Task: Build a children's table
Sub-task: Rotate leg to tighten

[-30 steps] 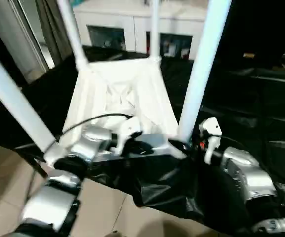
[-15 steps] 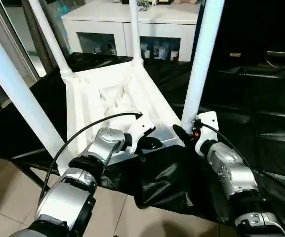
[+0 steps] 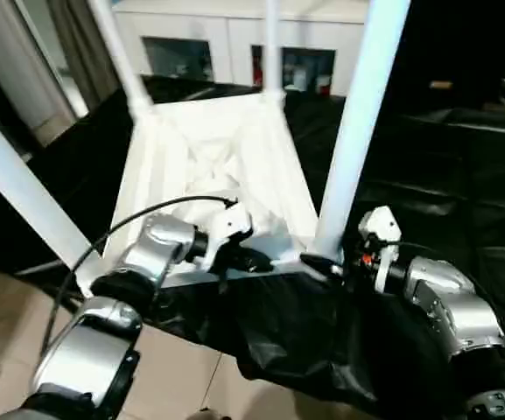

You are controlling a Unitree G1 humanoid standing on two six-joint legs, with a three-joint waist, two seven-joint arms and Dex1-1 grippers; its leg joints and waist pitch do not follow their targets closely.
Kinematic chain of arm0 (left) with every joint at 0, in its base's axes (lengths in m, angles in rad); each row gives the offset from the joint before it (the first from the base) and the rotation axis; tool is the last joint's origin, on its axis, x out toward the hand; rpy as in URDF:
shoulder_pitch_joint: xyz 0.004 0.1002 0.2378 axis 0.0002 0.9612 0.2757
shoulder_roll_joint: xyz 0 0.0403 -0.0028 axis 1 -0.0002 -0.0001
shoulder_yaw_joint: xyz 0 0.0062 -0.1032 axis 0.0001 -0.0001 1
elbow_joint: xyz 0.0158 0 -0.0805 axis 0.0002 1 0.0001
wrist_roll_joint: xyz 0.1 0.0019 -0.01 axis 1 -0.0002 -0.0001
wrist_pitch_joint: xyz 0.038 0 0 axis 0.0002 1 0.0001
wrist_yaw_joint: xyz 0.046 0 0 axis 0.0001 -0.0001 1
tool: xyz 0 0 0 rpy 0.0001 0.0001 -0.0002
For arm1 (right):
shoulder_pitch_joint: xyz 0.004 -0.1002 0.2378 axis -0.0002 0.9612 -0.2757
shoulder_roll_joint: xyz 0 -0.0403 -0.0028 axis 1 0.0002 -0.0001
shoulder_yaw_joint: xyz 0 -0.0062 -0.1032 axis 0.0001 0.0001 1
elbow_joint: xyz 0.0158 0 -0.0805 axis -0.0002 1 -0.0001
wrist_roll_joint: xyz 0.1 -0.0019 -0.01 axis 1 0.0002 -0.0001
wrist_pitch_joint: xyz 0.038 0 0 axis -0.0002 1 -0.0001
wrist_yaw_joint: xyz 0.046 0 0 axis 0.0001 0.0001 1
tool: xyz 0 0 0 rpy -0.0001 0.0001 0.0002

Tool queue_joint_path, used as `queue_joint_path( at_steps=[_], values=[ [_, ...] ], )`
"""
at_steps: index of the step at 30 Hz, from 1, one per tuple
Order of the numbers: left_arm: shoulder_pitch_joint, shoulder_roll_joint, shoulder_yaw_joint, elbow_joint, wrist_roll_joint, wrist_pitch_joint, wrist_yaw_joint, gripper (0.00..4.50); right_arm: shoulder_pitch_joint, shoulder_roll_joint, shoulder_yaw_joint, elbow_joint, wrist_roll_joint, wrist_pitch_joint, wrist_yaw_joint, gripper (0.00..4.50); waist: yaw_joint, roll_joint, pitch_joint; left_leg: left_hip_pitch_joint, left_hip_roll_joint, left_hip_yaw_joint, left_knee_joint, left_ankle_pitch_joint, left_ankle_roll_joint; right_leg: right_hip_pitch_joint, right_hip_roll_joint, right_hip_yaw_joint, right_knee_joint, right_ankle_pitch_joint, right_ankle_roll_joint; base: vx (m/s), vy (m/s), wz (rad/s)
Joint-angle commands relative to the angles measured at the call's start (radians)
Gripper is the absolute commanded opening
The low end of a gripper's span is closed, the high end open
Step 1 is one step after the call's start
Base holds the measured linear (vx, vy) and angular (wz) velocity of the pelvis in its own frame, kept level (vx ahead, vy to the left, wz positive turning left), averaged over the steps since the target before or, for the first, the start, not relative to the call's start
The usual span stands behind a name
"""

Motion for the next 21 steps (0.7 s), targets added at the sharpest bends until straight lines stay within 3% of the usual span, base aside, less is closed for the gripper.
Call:
queue_joint_path(
  at_steps=[1,2,3,4,5,8,9,10,11,12,13,14,16,21],
  values=[
    [0.017,0.000,-0.030,-0.027,-0.013,0.004,-0.074,0.00,0.012,-0.006,0.047,0.016,-0.005,0.006,0.044,3.75,0.005,-0.026,-0.071,0.011,0.088,-0.040,-0.047,-0.003,0.218,0.056,-0.094,0.064,-0.047,0.145,-0.250,0.000,0.000,0.00],
    [0.021,0.006,-0.029,-0.036,-0.015,0.008,-0.084,0.00,0.010,-0.012,0.048,0.019,-0.002,0.003,0.056,3.75,0.006,-0.026,-0.066,0.011,0.092,-0.041,-0.052,-0.037,0.202,0.056,-0.093,0.064,-0.053,0.067,-0.241,0.000,0.000,0.00],
    [0.029,0.014,-0.028,-0.050,-0.019,0.016,-0.098,0.00,0.007,-0.017,0.049,0.023,-0.002,0.000,0.069,3.75,0.005,-0.037,-0.062,0.013,0.095,-0.041,-0.058,-0.070,0.180,0.056,-0.092,0.065,-0.061,-0.002,-0.233,0.000,0.000,0.00],
    [0.035,0.020,-0.027,-0.060,-0.021,0.021,-0.107,0.00,0.002,-0.019,0.049,0.030,-0.002,-0.002,0.081,3.75,0.005,-0.034,-0.061,0.011,0.096,-0.043,-0.060,-0.080,0.169,0.058,-0.093,0.066,-0.060,-0.029,-0.233,0.000,0.000,0.00],
    [0.040,0.023,-0.026,-0.070,-0.023,0.026,-0.113,0.00,-0.001,-0.021,0.048,0.034,-0.003,-0.005,0.089,3.59,0.002,-0.037,-0.057,0.016,0.099,-0.041,-0.065,-0.106,0.148,0.052,-0.092,0.068,-0.068,-0.080,-0.229,0.000,0.000,0.00],
    [0.050,0.027,-0.025,-0.084,-0.027,0.032,-0.111,0.00,-0.009,-0.020,0.053,0.042,-0.004,-0.002,0.105,3.48,0.000,-0.032,-0.054,0.021,0.102,-0.043,-0.073,-0.142,0.107,0.051,-0.092,0.073,-0.071,-0.111,-0.232,0.000,0.000,0.00],
    [0.061,0.028,-0.026,-0.099,-0.031,0.038,-0.105,0.00,-0.012,-0.021,0.059,0.045,-0.003,0.000,0.115,3.30,-0.001,-0.045,-0.054,0.020,0.101,-0.042,-0.074,-0.131,0.096,0.054,-0.094,0.076,-0.066,-0.092,-0.241,0.000,0.000,0.00],
    [0.066,0.028,-0.026,-0.107,-0.034,0.042,-0.101,0.00,-0.014,-0.022,0.064,0.047,0.002,0.003,0.125,3.09,-0.001,-0.043,-0.054,0.021,0.100,-0.040,-0.073,-0.130,0.095,0.053,-0.094,0.076,-0.066,-0.088,-0.242,0.000,0.000,0.00],
    [0.070,0.028,-0.026,-0.114,-0.036,0.046,-0.097,0.00,-0.015,-0.023,0.067,0.050,0.004,0.004,0.133,3.05,-0.003,-0.055,-0.054,0.021,0.100,-0.039,-0.073,-0.119,0.096,0.056,-0.095,0.077,-0.062,-0.062,-0.250,0.000,0.000,0.00],
    [0.072,0.028,-0.026,-0.118,-0.037,0.048,-0.095,0.00,-0.017,-0.023,0.069,0.052,0.006,0.005,0.137,2.98,-0.001,-0.052,-0.054,0.021,0.099,-0.039,-0.072,-0.111,0.097,0.055,-0.095,0.077,-0.061,-0.051,-0.253,0.000,0.000,0.00],
    [0.077,0.028,-0.025,-0.127,-0.038,0.053,-0.092,0.00,-0.019,-0.023,0.070,0.056,0.007,0.006,0.143,2.87,-0.002,-0.061,-0.053,0.021,0.098,-0.037,-0.070,-0.093,0.107,0.055,-0.095,0.077,-0.059,-0.024,-0.257,0.000,0.000,0.00],
    [0.080,0.028,-0.025,-0.133,-0.039,0.056,-0.092,0.00,-0.020,-0.023,0.070,0.058,0.007,0.006,0.147,2.87,-0.001,-0.059,-0.053,0.020,0.098,-0.038,-0.070,-0.084,0.111,0.056,-0.095,0.076,-0.056,-0.012,-0.260,0.000,0.000,0.00],
    [0.088,0.028,-0.022,-0.148,-0.040,0.065,-0.088,0.00,-0.022,-0.021,0.070,0.064,0.006,0.007,0.151,2.69,-0.001,-0.069,-0.051,0.018,0.096,-0.036,-0.067,-0.072,0.126,0.057,-0.096,0.076,-0.058,-0.008,-0.261,0.000,0.000,0.00],
    [0.096,0.014,-0.011,-0.155,-0.034,0.069,-0.027,0.00,-0.018,0.015,0.061,0.092,-0.023,0.001,0.057,2.59,-0.003,-0.070,-0.047,0.020,0.096,-0.036,-0.069,-0.080,0.120,0.053,-0.095,0.077,-0.063,-0.061,-0.251,0.000,0.000,0.00]
  ],
)
